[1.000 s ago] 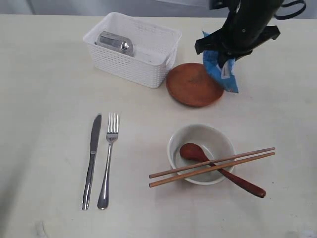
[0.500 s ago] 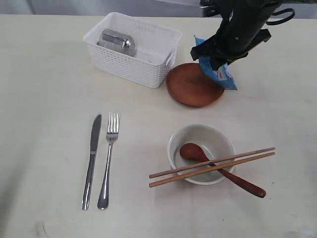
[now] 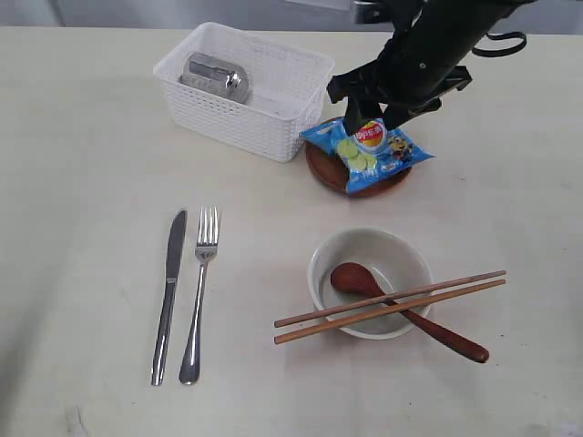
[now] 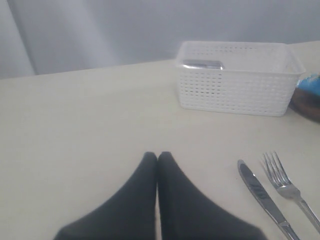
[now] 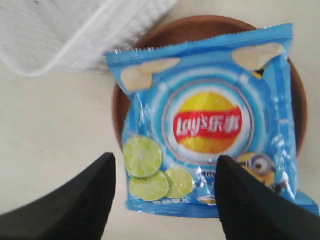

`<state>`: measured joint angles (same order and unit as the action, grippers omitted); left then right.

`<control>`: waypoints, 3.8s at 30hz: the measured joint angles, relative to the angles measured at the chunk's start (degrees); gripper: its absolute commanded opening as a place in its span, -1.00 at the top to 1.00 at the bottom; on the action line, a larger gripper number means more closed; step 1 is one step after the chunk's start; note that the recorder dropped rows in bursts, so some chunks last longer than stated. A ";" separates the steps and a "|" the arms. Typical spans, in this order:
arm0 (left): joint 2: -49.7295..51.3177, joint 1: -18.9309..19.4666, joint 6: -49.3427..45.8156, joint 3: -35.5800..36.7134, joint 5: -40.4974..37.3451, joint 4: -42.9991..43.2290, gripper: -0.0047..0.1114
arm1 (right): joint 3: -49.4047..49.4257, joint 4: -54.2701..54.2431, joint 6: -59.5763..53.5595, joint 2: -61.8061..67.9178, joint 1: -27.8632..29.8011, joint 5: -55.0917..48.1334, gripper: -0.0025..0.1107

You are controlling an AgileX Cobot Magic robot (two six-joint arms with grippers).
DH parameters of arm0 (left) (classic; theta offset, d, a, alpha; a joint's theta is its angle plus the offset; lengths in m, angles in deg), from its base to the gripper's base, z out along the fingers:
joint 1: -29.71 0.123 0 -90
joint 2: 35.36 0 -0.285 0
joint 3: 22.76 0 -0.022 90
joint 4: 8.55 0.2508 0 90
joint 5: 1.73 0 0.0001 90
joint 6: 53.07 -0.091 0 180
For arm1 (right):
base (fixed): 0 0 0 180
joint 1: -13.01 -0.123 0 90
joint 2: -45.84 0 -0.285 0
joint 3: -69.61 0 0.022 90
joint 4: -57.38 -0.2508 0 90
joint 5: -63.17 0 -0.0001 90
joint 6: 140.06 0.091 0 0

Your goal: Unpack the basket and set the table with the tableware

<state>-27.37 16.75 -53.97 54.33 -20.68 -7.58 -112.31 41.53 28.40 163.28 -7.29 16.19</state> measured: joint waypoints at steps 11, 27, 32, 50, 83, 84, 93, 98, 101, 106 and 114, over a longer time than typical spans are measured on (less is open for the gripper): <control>0.00 0.00 0.00 0.00 0.00 0.00 0.92 | 0.00 -3.16 -1.08 -3.72 0.55 0.80 0.30; 0.00 0.00 0.00 0.00 0.00 0.00 0.92 | 0.00 -2.26 0.65 6.65 -1.00 2.87 0.96; 0.00 0.00 0.00 0.00 0.00 0.00 0.92 | 0.00 -2.49 0.65 0.01 -1.21 1.08 0.96; 0.00 0.00 0.00 0.00 0.00 0.00 0.92 | 22.04 -2.85 0.04 -50.82 -1.21 3.80 0.96; 0.00 0.00 34.41 0.00 37.68 24.61 0.92 | 54.88 -2.26 0.03 -98.52 -1.21 21.38 0.96; 0.00 0.00 34.57 0.00 38.26 24.61 0.92 | 55.03 -2.26 0.17 -98.52 -1.21 21.42 0.96; 0.00 0.00 34.92 0.00 39.13 24.61 0.92 | 55.26 -2.26 0.52 -98.52 -1.21 21.83 0.96; -0.02 0.00 34.92 0.00 39.13 24.47 0.92 | 55.26 -2.26 0.52 -98.52 -1.21 21.83 0.96; -0.02 0.00 35.03 0.00 39.13 24.47 0.92 | 55.26 -2.26 0.64 -98.52 -1.21 21.83 0.96; -0.02 0.00 35.03 0.00 39.13 24.47 0.92 | 55.81 -2.26 0.64 -98.52 -1.21 23.43 0.96; -0.02 0.00 35.03 0.00 39.26 24.47 0.92 | 62.06 2.29 -0.63 -105.52 1.97 33.87 0.96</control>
<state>-27.39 16.75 -18.93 54.33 18.58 16.90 -50.24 43.83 27.77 57.75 -5.32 50.06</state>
